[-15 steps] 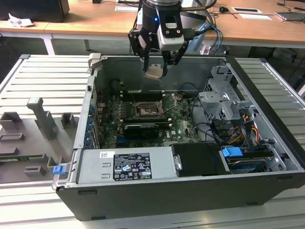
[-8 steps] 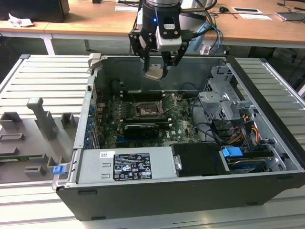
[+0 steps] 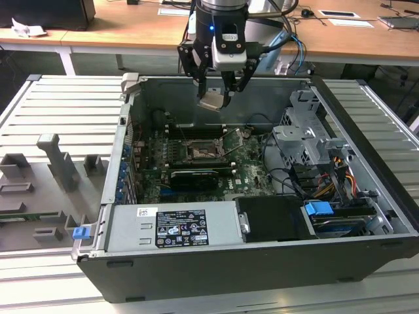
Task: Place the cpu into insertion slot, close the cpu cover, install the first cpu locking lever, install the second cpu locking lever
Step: 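Place the cpu into insertion slot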
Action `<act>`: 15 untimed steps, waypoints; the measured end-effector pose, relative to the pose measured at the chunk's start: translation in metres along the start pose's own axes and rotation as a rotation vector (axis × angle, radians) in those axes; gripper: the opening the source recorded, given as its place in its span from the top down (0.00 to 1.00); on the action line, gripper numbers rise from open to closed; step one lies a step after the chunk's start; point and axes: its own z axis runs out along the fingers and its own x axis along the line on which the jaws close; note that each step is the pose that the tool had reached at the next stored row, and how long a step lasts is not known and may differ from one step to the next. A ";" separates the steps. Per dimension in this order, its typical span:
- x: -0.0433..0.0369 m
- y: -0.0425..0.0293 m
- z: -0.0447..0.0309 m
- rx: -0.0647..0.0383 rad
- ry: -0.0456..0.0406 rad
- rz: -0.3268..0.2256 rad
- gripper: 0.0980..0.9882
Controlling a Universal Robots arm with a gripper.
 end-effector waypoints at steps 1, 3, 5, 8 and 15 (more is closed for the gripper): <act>0.0000 0.0000 0.0002 0.000 -0.0008 0.009 0.52; 0.0000 0.0000 0.0003 0.000 -0.0030 0.034 0.52; 0.0000 0.0000 0.0007 -0.001 -0.0055 0.063 0.52; 0.0000 -0.0001 0.0011 -0.001 -0.0087 0.091 0.52; -0.0001 -0.0002 0.0023 0.002 -0.0141 0.132 0.52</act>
